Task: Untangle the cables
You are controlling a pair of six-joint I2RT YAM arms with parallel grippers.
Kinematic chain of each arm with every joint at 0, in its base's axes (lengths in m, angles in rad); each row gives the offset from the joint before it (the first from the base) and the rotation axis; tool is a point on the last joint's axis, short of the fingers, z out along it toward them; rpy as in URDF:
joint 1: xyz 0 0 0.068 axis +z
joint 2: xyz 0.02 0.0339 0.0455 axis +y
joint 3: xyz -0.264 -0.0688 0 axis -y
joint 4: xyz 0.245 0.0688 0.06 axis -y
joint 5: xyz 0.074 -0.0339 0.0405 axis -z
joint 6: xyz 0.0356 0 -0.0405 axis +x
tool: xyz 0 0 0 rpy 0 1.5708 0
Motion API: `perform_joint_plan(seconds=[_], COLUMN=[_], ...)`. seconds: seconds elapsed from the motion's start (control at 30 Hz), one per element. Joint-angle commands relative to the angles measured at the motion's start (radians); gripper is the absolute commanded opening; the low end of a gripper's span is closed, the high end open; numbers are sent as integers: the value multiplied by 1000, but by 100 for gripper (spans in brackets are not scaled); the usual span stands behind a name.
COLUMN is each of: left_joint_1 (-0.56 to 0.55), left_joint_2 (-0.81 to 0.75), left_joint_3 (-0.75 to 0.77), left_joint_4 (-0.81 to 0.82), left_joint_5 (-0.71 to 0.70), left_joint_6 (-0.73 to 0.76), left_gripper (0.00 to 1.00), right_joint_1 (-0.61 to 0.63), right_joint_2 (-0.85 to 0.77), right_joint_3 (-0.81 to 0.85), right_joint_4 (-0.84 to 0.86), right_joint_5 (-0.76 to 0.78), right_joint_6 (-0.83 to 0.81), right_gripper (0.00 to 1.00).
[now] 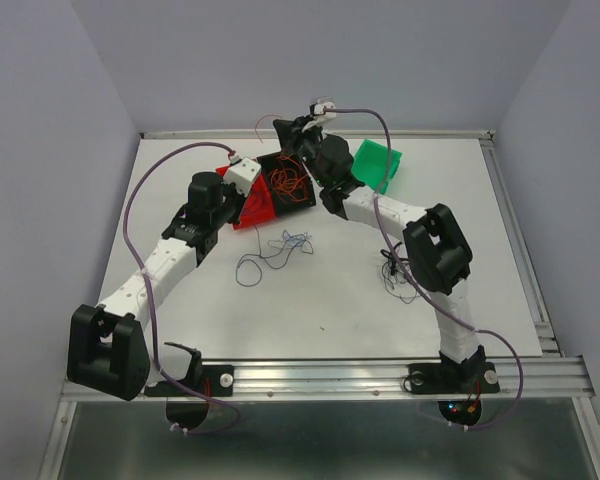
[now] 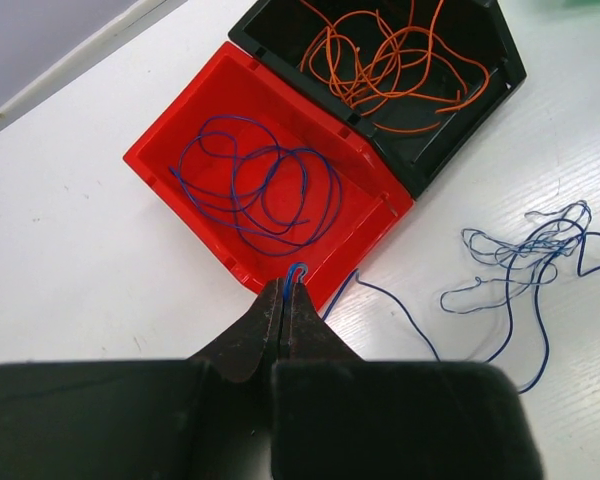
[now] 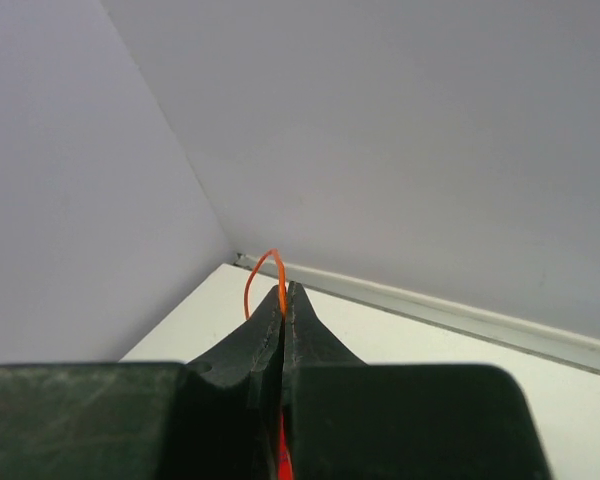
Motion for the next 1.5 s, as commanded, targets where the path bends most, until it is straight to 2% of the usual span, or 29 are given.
perform_joint_plan(seconds=[0.0, 0.1, 0.6, 1.0, 1.3, 1.47], left_joint_1=[-4, -4, -4, -4, -4, -4], left_joint_2=[-28, -34, -18, -18, -23, -31], left_joint_3=[-18, -22, -18, -20, -22, -23], left_joint_4=[49, 52, 58, 58, 58, 58], left_joint_5=[-12, -13, -24, -18, -13, -12], left_joint_6=[-3, -5, -5, -3, -2, -2], left_gripper=[0, 0, 0, 0, 0, 0], right_joint_1=[-48, -63, -62, 4, 26, 39], right_joint_2=[68, 105, 177, 94, 19, -24], right_joint_3=[50, 16, -39, -25, -45, -64], right_joint_4=[83, 113, 129, 107, 104, 106], right_joint_5=[-47, -78, -195, -176, -233, -205], right_joint_6=[106, 153, 167, -9, -26, -71], right_gripper=[1, 1, 1, 1, 1, 1])
